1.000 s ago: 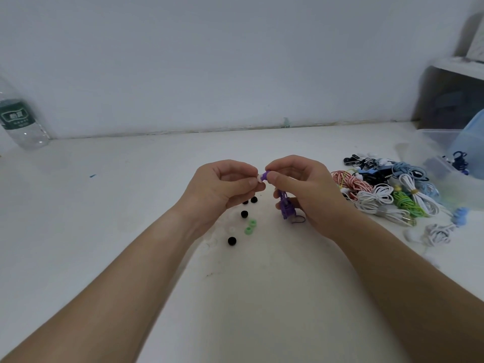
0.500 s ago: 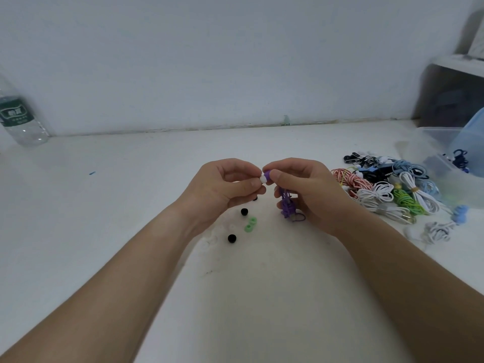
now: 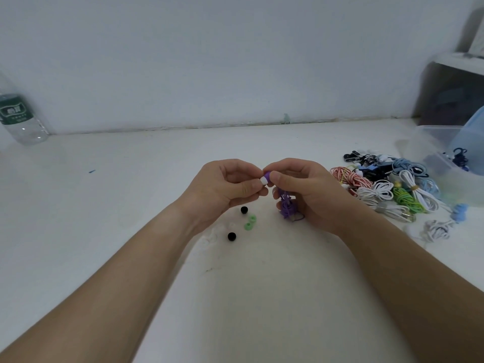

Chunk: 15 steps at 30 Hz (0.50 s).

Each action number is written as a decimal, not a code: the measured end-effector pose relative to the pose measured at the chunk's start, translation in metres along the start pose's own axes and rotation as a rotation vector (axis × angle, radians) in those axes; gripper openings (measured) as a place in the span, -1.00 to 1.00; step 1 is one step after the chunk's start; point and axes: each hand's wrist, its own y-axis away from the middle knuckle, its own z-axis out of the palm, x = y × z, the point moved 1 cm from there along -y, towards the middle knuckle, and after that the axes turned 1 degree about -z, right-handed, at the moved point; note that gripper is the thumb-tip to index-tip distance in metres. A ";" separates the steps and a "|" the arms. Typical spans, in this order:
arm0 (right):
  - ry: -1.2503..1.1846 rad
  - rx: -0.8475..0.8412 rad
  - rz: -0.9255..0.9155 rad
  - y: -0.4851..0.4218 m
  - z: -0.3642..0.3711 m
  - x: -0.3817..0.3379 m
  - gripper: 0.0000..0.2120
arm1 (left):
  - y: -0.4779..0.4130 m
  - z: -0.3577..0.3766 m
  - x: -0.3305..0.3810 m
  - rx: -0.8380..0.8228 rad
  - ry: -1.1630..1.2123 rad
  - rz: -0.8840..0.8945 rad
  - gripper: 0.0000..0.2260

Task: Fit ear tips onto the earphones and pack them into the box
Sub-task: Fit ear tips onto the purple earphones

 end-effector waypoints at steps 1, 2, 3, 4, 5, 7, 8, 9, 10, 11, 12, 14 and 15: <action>-0.003 0.001 -0.002 0.000 0.000 0.000 -0.88 | 0.000 0.000 0.000 0.002 -0.003 0.002 -0.89; -0.003 0.003 -0.002 0.000 0.000 0.001 -0.88 | 0.000 0.000 -0.001 0.007 -0.004 0.004 -0.91; -0.003 0.007 -0.003 0.000 0.000 0.001 -0.88 | 0.000 0.000 -0.001 0.011 -0.005 0.006 -0.91; -0.004 0.014 -0.006 0.000 0.001 0.001 -0.88 | 0.000 0.000 -0.001 0.014 -0.006 0.010 -0.91; -0.003 0.020 -0.012 0.000 0.001 0.002 -0.88 | 0.000 0.001 -0.001 0.016 -0.006 0.014 -0.91; -0.006 0.035 -0.023 0.000 0.002 0.002 -0.91 | 0.000 0.002 -0.001 0.022 -0.001 0.023 -0.91; -0.011 0.042 -0.025 0.000 0.002 0.002 -0.95 | 0.000 0.002 -0.001 0.029 0.000 0.028 -0.92; -0.015 0.044 -0.030 0.000 0.003 0.002 -0.98 | 0.000 0.003 -0.001 0.035 0.000 0.033 -0.92; -0.017 0.050 -0.032 -0.001 0.003 0.002 -0.95 | 0.000 0.003 -0.002 0.041 0.003 0.036 -0.92; -0.014 0.054 -0.034 -0.001 0.004 0.003 -0.96 | 0.000 0.003 -0.002 0.047 0.008 0.038 -0.91; -0.014 0.061 -0.033 -0.001 0.004 0.003 -0.99 | -0.001 0.003 -0.002 0.052 0.014 0.038 -0.90; -0.005 0.067 -0.027 -0.001 0.004 0.003 -0.94 | -0.001 0.003 -0.003 0.054 0.023 0.035 -0.89; -0.005 0.066 -0.023 -0.001 0.004 0.003 -0.92 | -0.001 0.003 -0.003 0.050 0.027 0.034 -0.89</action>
